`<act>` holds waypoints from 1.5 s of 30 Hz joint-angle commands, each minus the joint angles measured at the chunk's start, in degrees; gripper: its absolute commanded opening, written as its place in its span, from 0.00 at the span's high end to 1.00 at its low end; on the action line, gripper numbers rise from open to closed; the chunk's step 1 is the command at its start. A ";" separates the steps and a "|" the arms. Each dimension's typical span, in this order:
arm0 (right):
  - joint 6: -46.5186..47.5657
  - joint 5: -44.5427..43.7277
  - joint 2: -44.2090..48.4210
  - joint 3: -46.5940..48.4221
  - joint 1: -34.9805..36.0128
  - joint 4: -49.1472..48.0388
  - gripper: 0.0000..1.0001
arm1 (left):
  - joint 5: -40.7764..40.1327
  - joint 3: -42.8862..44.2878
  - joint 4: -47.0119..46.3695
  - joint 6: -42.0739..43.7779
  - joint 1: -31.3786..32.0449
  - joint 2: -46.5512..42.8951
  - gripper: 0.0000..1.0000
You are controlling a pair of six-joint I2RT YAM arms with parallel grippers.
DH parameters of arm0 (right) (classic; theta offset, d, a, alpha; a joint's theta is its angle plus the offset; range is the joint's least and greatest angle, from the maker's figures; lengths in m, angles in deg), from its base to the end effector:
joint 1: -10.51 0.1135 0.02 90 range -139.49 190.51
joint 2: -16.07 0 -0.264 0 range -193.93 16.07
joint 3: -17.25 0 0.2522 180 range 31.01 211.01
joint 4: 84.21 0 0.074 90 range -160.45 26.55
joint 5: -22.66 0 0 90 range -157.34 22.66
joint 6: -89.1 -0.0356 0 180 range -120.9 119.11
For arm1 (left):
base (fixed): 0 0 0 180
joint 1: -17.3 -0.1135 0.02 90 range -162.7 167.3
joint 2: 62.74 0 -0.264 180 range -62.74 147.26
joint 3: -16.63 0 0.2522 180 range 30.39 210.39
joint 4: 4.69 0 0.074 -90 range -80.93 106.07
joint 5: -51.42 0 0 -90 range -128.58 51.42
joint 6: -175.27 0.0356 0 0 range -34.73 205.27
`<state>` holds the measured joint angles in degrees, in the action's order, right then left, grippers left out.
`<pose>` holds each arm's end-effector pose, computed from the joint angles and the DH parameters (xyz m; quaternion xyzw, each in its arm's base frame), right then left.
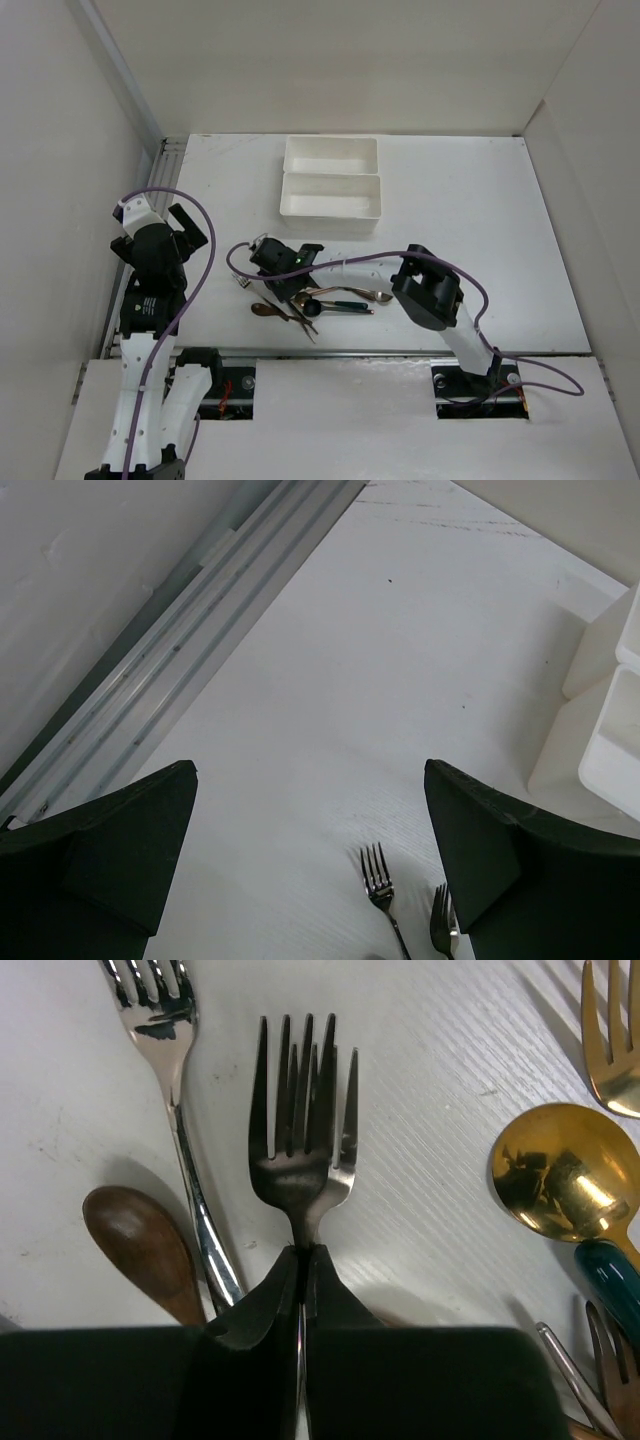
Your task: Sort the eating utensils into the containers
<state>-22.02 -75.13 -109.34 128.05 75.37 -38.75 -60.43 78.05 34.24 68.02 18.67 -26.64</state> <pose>0.2047 0.4248 0.1704 -0.3428 0.9010 0.1277 0.2332 0.1390 0.0099 0.3517 -0.2227 0.7481 0.0488 0.6232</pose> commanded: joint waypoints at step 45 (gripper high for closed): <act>5.22 7.09 4.47 -1.85 -2.19 -0.24 0.78 | 0.31 -1.08 -1.00 0.38 -0.22 0.82 0.05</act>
<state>-17.15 -69.47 -105.97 127.33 73.10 -37.92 -59.99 77.22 34.28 68.21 18.69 -25.44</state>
